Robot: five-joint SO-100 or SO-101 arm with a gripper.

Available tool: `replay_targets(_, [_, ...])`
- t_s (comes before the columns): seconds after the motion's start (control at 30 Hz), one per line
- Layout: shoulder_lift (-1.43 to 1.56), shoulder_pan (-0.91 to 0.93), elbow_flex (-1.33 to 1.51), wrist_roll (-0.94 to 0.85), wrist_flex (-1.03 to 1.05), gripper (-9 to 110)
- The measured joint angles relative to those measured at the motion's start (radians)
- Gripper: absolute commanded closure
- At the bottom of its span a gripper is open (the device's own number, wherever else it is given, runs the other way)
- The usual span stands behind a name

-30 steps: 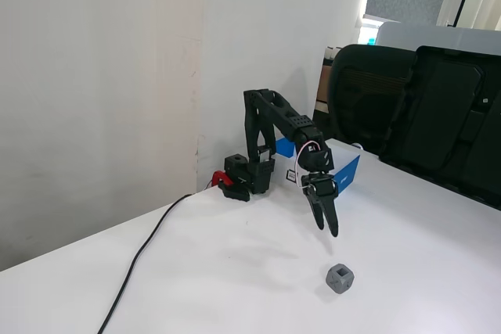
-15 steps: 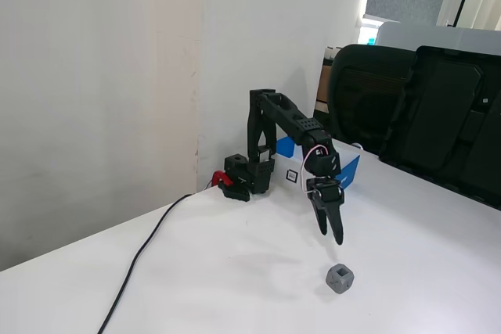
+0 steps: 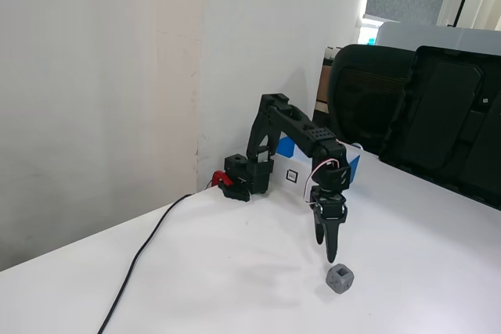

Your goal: Grasp the gray block and put it in the box.

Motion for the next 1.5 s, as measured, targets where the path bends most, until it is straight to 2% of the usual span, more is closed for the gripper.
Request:
replay_targets(0.13, [0.000, 0.006, -0.018, 0.000, 0.012, 52])
replay_targets(0.47, [0.000, 0.006, -0.031, 0.000, 0.048, 53])
replay_targets(1.5, [-0.483, 0.023, -0.657, -0.002, 0.331, 49])
